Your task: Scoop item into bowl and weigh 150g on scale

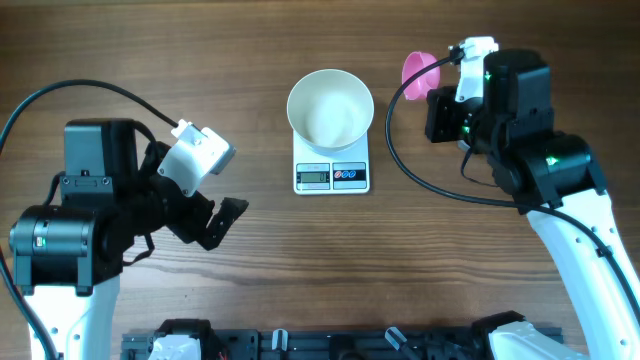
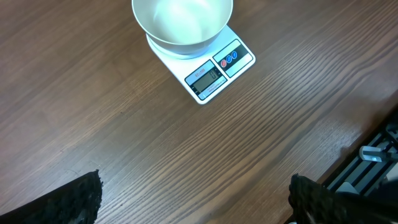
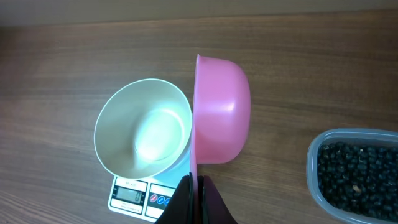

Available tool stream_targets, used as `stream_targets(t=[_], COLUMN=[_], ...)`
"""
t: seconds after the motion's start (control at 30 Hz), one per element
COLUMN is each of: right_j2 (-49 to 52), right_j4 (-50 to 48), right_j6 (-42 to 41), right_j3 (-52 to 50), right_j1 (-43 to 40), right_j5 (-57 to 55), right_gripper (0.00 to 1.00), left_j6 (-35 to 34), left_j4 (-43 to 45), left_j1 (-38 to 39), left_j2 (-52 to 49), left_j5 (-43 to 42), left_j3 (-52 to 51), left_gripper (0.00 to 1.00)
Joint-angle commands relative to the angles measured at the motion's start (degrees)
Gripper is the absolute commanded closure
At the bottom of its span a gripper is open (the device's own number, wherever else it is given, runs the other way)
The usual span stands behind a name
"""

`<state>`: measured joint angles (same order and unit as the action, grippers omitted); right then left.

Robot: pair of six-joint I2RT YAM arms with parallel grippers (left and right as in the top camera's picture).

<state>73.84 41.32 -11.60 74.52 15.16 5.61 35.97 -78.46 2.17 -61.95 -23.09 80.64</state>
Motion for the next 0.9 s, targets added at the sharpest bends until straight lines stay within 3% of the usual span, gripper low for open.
stream_targets(t=[0.0, 0.87], right_j2=[-1.0, -1.0], right_j4=[0.4, 4.4], right_j6=[1.1, 0.9], right_j3=[1.2, 1.2], right_j1=[-0.1, -0.1], right_j5=[0.9, -1.2], right_gripper=[0.96, 0.96], left_j6=[1.1, 1.1], left_j4=[-0.1, -0.1], left_j1=[-0.4, -0.4], left_j2=[0.2, 0.2], left_j5=[-1.3, -1.3], left_j3=[0.9, 0.9], left_gripper=[0.00, 0.00])
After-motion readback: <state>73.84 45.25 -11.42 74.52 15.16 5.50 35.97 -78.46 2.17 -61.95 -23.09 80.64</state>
